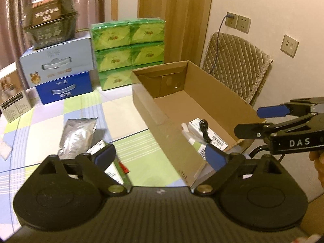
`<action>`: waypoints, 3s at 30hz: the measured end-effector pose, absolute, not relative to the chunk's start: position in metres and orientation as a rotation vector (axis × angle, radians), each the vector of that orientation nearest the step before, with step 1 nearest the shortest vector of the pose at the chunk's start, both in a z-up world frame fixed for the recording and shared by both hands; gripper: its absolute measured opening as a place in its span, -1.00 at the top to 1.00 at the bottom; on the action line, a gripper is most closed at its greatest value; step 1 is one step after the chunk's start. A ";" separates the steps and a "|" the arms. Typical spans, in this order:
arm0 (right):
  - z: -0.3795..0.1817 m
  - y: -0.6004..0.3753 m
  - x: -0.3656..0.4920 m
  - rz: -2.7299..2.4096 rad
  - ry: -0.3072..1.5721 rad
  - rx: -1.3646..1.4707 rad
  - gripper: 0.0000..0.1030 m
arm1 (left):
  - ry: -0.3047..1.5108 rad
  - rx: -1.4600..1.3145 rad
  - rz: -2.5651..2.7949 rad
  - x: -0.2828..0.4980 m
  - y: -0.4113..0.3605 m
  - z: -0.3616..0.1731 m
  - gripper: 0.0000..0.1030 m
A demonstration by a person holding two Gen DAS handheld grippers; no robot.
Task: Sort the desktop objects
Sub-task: 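Withdraw both tools from the cardboard box toward the table, then move the left tool toward the white plug while the right tool approaches the green spray box, then grasp the white plug with the left tool while the right tool grasps the green spray box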
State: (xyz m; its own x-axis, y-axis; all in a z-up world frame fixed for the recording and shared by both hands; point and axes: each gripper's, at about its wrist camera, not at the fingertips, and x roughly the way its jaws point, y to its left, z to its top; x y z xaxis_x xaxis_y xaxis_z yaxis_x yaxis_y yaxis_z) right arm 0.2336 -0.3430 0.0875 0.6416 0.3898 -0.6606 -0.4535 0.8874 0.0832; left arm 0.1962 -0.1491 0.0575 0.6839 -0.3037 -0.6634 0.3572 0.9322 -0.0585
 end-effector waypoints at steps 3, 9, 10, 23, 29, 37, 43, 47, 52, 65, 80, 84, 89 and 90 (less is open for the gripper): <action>0.092 -0.330 0.225 0.504 0.719 -0.109 -0.71 | 0.723 0.070 -0.353 0.187 -0.132 0.061 -0.91; 0.097 -0.303 0.209 0.554 0.701 -0.136 -0.85 | 0.722 0.068 -0.302 0.172 -0.098 0.065 -0.95; 0.097 -0.298 0.206 0.563 0.701 -0.139 -0.86 | 0.723 0.069 -0.292 0.169 -0.092 0.066 -0.95; 0.095 -0.260 0.183 0.636 0.699 -0.194 -0.97 | 0.747 0.086 -0.226 0.143 -0.036 0.065 -0.98; 0.093 -0.251 0.175 0.678 0.698 -0.191 -0.97 | 0.773 0.113 -0.182 0.130 -0.007 0.053 -0.98; 0.077 -0.233 0.167 0.715 0.728 -0.204 -0.97 | 0.820 0.091 -0.152 0.122 0.027 0.035 -0.98; 0.060 -0.218 0.161 0.747 0.745 -0.215 -0.97 | 0.827 0.114 -0.159 0.126 0.031 0.024 -0.98; 0.045 -0.206 0.160 0.768 0.755 -0.230 -0.97 | 0.833 0.108 -0.157 0.133 0.034 0.016 -0.98; 0.025 -0.194 0.164 0.768 0.751 -0.242 -0.96 | 0.844 0.095 -0.148 0.144 0.035 0.003 -0.98; -0.036 -0.168 0.207 0.747 0.770 -0.254 -0.49 | 0.850 -0.017 -0.101 0.184 0.044 -0.049 -0.98; -0.085 -0.143 0.247 0.733 0.708 -0.331 -0.33 | 0.828 -0.069 -0.069 0.219 0.048 -0.088 -0.98; -0.089 -0.137 0.253 0.730 0.701 -0.351 -0.33 | 0.833 -0.090 -0.082 0.222 0.049 -0.092 -0.98; -0.093 -0.137 0.263 0.713 0.720 -0.325 -0.33 | 0.831 -0.091 -0.092 0.222 0.045 -0.094 -0.98; -0.094 -0.138 0.265 0.710 0.729 -0.316 -0.33 | 0.832 -0.092 -0.092 0.222 0.044 -0.094 -0.98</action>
